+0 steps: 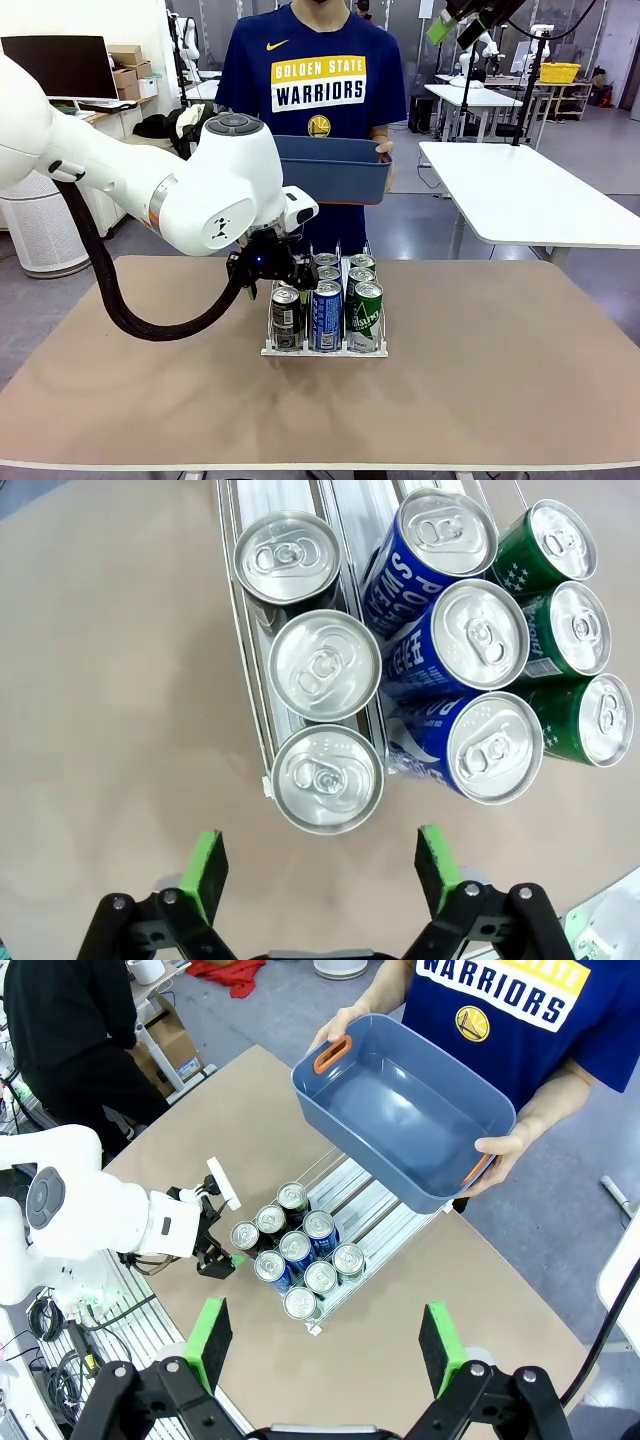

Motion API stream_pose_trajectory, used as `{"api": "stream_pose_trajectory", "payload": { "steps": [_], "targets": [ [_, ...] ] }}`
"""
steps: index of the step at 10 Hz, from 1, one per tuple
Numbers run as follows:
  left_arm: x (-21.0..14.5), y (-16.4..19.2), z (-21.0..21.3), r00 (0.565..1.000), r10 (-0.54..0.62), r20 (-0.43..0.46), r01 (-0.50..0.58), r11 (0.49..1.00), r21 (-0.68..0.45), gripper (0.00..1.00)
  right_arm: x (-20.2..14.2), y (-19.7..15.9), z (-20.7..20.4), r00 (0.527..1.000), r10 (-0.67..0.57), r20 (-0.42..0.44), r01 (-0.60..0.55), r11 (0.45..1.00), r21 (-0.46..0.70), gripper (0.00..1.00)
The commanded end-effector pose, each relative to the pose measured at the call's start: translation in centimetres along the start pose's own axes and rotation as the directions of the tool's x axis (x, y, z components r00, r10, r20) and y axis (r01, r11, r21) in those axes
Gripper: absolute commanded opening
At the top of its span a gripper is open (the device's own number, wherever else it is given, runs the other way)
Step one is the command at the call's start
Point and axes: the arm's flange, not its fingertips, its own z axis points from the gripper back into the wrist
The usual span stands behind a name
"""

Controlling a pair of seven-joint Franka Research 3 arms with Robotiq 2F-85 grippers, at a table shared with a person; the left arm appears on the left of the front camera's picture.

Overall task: Fill the beverage cans into the dispenser.
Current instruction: Place the picked Pepsi coke in the line of the Automatic Can Dispenser with the same cans.

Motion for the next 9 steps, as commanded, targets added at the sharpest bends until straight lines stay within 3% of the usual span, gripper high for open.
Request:
{"api": "stream_pose_trajectory", "payload": {
  "steps": [1, 3, 4, 6, 9],
  "targets": [
    [0.3, -0.2, -0.3, 1.000, 0.006, -0.002, -0.006, 1.000, 0.001, 1.00, 0.0, 0.1, 0.0, 1.000, -0.004, -0.003, 0.004, 1.000, 0.000, 1.00],
    [0.0, 0.0, -0.1, 1.000, 0.000, -0.003, 0.000, 1.000, 0.000, 1.00, 0.0, 0.1, 0.0, 1.000, -0.004, -0.003, 0.004, 1.000, 0.000, 1.00],
    [-0.5, 0.1, 2.2, 0.993, -0.101, -0.062, 0.092, 0.987, -0.132, 1.00, 0.0, 0.1, 0.0, 1.000, -0.004, -0.003, 0.004, 1.000, 0.000, 1.00],
    [0.1, 3.7, 5.9, 0.968, -0.221, -0.118, 0.194, 0.960, -0.203, 1.00, 0.0, 0.1, 0.0, 1.000, -0.004, -0.003, 0.004, 1.000, 0.000, 1.00],
    [0.6, 8.4, 11.7, 0.943, -0.328, -0.047, 0.304, 0.913, -0.272, 1.00, 0.0, 0.1, 0.0, 1.000, -0.004, -0.003, 0.004, 1.000, 0.000, 1.00]
  ]
}}
